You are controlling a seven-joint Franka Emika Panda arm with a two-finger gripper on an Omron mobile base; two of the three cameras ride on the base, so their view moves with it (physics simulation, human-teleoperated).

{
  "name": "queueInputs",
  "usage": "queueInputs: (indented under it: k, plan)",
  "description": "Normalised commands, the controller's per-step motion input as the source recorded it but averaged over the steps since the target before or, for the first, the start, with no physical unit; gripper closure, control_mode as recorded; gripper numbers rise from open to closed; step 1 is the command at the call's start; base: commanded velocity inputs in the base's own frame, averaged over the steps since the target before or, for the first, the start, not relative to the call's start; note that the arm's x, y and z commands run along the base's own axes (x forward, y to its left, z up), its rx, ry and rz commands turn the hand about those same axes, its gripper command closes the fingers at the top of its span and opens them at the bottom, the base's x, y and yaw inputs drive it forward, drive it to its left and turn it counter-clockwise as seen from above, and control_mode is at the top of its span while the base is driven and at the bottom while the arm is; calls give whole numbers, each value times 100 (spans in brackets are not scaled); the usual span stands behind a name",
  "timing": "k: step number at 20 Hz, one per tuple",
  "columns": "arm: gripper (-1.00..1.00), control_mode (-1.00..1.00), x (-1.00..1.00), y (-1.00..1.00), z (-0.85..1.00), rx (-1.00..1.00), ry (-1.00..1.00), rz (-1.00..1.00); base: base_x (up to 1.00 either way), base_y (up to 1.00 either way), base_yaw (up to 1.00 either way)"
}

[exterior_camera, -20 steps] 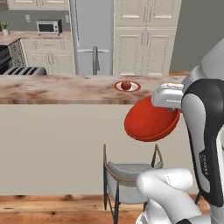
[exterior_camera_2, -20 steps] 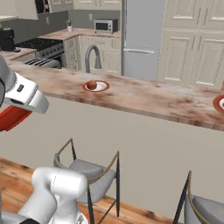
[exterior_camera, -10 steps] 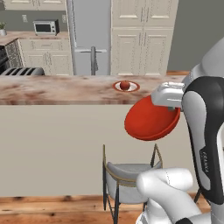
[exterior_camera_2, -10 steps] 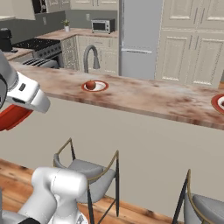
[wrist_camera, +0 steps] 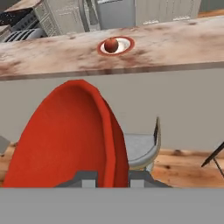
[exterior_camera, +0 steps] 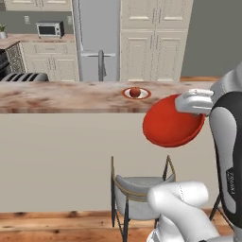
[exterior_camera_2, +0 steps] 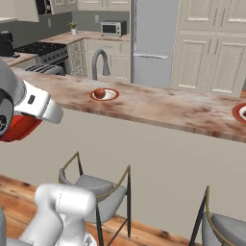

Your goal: Take the smaller bowl and place it next to the appetizer plate on the dining counter , and place the larger bowl next to the plate with cooked food.

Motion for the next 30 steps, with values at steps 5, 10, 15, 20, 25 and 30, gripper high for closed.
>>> queueInputs:
  k: [5,10,15,20,25,30]
  plan:
    - [100,-100,0,-46,-20,0,-45,0,0,0,0]
    - [100,-100,2,-45,-6,19,-11,-9,0,0,0]
    - [100,-100,0,-37,11,37,14,-15,0,0,0]
    - [100,-100,8,-47,21,36,21,-12,0,0,0]
    - [100,-100,12,-44,16,35,32,-11,0,0,0]
    - [100,-100,26,-41,3,28,35,-9,0,0,0]
